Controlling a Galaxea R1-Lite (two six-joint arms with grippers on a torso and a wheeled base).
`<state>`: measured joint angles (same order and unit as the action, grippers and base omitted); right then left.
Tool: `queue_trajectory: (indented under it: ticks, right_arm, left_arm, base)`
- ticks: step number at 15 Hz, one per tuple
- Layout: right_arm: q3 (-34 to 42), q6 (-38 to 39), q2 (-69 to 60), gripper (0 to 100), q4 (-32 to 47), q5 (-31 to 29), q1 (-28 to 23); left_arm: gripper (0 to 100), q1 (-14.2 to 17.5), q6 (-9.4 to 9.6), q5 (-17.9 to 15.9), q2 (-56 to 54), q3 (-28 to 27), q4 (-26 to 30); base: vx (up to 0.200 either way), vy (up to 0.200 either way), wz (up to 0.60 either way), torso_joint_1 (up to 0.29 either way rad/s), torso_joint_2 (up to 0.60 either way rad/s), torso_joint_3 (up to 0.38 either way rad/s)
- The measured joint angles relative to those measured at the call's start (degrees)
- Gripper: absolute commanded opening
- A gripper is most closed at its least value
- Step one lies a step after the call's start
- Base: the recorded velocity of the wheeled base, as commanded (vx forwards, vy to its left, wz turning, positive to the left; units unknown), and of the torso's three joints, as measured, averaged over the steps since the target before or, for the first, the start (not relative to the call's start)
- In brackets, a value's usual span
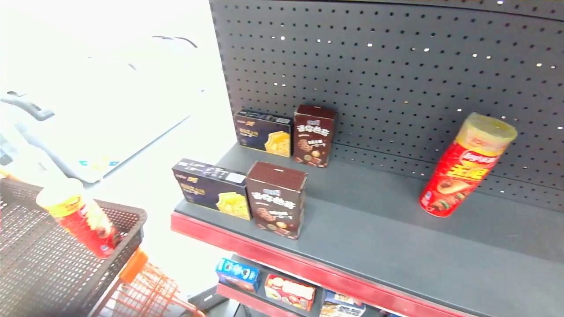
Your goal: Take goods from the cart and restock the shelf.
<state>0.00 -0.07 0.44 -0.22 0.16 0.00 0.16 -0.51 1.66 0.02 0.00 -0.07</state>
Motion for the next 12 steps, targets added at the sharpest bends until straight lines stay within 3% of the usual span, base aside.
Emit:
queue_trajectory:
  ticks: [12]
  right_arm:
    - [0.0, 0.0, 0.0, 100, 0.0, -0.1, 0.0]
  left_arm:
    - [100, 0.0, 0.02, 0.0, 0.0, 0.0, 0.0]
  base:
    - [0.000, 0.000, 0.00, 0.000, 0.00, 0.000]
